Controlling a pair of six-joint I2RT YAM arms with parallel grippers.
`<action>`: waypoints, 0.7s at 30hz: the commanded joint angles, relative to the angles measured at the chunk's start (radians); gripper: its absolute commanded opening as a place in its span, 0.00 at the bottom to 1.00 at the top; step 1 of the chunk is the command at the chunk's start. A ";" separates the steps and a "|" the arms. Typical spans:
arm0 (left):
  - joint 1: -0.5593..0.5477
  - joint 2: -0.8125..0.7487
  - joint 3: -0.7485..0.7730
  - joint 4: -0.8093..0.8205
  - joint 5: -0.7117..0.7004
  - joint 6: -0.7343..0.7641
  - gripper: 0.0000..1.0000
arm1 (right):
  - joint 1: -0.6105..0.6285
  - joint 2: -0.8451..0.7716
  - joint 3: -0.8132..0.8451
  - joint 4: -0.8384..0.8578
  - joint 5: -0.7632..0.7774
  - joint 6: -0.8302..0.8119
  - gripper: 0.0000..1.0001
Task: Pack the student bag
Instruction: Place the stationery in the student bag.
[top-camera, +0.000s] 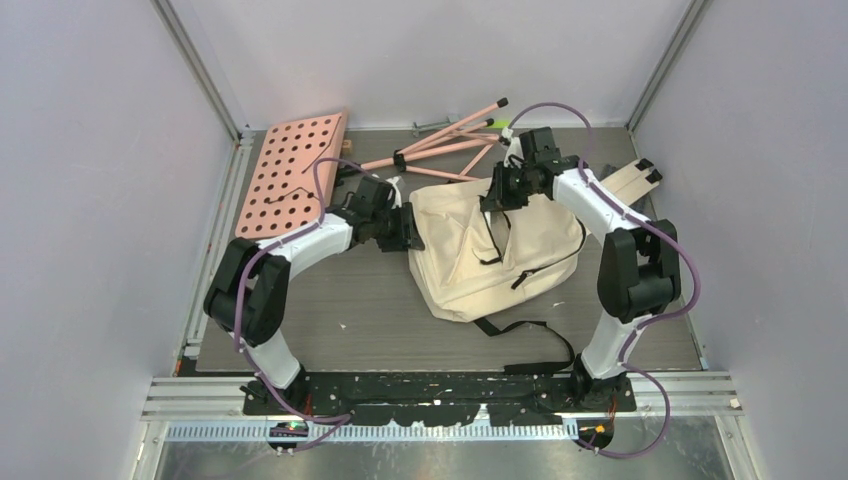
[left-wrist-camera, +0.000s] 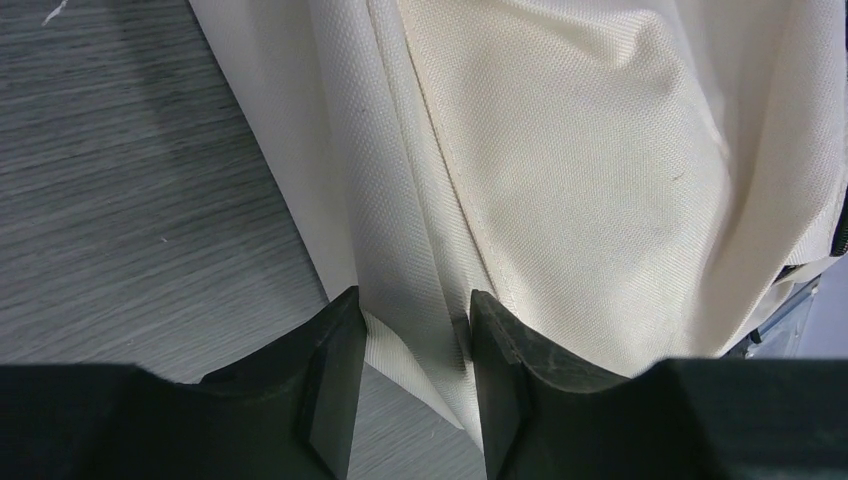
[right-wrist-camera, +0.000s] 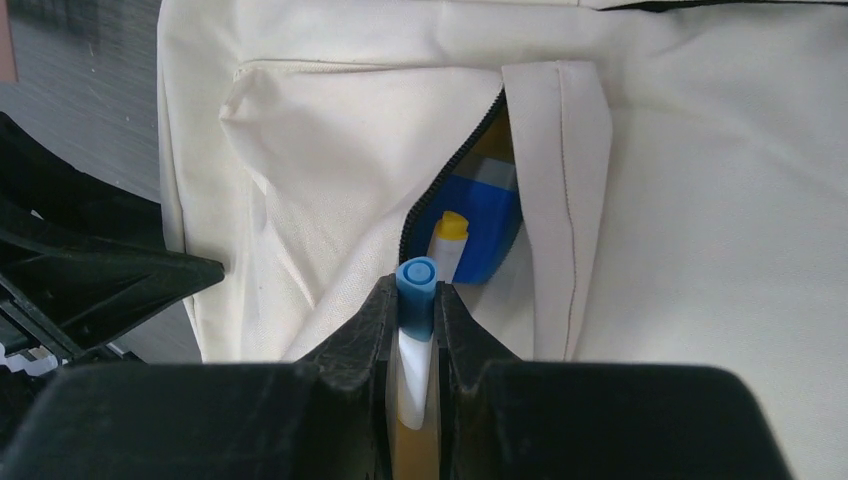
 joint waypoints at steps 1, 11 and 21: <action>0.003 0.004 0.038 0.018 0.029 0.074 0.43 | 0.022 -0.011 0.010 -0.086 0.002 0.011 0.01; 0.003 -0.020 0.043 0.013 0.033 0.132 0.43 | 0.034 -0.081 -0.095 -0.080 0.025 0.078 0.16; -0.002 -0.104 0.036 0.012 -0.019 0.225 0.51 | 0.034 -0.095 -0.018 -0.058 0.017 0.095 0.50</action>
